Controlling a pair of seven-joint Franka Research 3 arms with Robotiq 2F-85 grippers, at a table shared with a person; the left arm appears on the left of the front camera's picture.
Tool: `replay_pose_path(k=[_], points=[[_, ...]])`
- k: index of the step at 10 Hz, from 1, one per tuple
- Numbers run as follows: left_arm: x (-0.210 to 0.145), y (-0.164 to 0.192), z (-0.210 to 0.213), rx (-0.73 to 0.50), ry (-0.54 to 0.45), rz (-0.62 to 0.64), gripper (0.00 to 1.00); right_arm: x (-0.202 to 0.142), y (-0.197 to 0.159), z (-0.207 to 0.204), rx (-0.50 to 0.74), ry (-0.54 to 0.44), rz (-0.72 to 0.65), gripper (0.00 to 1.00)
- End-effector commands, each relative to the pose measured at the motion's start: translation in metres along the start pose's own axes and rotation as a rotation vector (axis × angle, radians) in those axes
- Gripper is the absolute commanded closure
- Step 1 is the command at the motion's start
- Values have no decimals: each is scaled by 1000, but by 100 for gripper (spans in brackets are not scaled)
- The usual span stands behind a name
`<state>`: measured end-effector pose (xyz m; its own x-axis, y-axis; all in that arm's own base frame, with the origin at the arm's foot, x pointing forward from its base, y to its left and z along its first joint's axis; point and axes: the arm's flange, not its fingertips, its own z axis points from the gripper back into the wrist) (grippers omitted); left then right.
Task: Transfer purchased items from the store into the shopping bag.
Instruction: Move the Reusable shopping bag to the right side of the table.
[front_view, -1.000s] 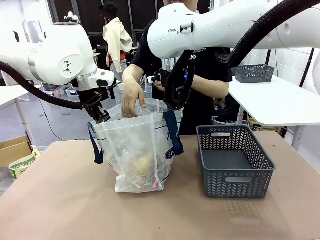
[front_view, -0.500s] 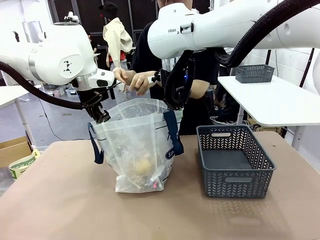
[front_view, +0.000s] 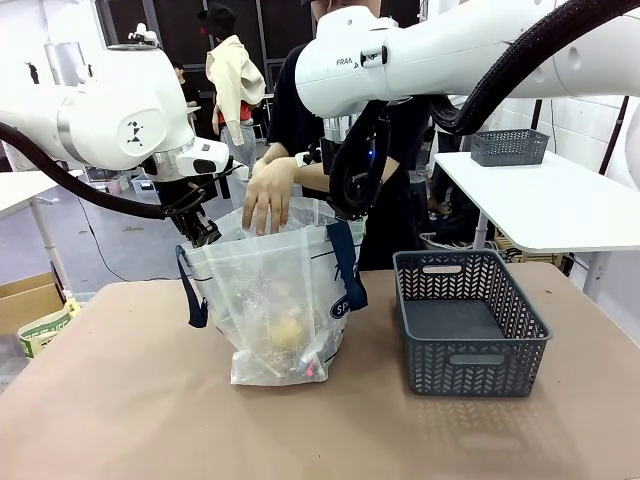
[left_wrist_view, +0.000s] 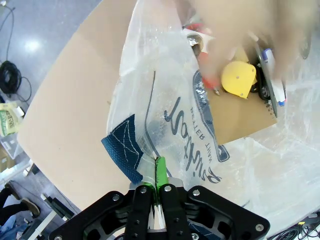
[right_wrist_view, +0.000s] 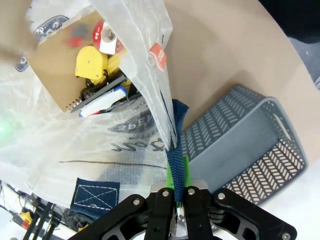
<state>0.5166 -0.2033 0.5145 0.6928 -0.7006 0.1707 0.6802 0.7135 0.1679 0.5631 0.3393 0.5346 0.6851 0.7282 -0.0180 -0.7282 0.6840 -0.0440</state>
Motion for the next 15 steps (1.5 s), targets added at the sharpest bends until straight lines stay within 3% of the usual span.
replay_pose_path(k=[1,15], points=[[0,1,1,4,-3,12,100,-1,-1,1,1,0,-6,100],[0,1,1,4,-3,12,100,-1,-1,1,1,0,-6,100]])
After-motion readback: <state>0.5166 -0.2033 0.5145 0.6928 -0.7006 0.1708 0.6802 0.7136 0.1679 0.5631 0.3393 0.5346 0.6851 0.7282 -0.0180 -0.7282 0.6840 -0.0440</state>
